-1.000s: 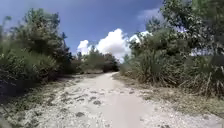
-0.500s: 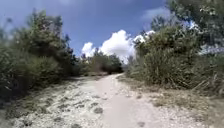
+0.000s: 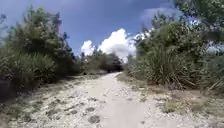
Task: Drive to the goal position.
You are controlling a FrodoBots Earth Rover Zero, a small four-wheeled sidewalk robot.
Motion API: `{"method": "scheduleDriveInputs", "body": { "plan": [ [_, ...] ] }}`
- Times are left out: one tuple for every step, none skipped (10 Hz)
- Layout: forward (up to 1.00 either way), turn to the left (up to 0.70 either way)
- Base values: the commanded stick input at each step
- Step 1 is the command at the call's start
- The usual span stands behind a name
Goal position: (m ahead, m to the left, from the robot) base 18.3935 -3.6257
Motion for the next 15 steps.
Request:
{"method": "scheduleDriveInputs", "body": {
  "plan": [
    [0.5, 0.0],
    [0.5, 0.0],
    [0.5, 0.0],
    [0.5, 0.0],
    [0.5, 0.0],
    [0.5, 0.0],
    [0.5, 0.3],
    [0.5, 0.5],
    [0.5, 0.46],
    [0.5, 0.28],
    [0.5, 0.08],
    [0.5, 0.0],
    [0.5, 0.0],
    [0.5, 0.0],
    [0.5, 0.0]
  ]
}}
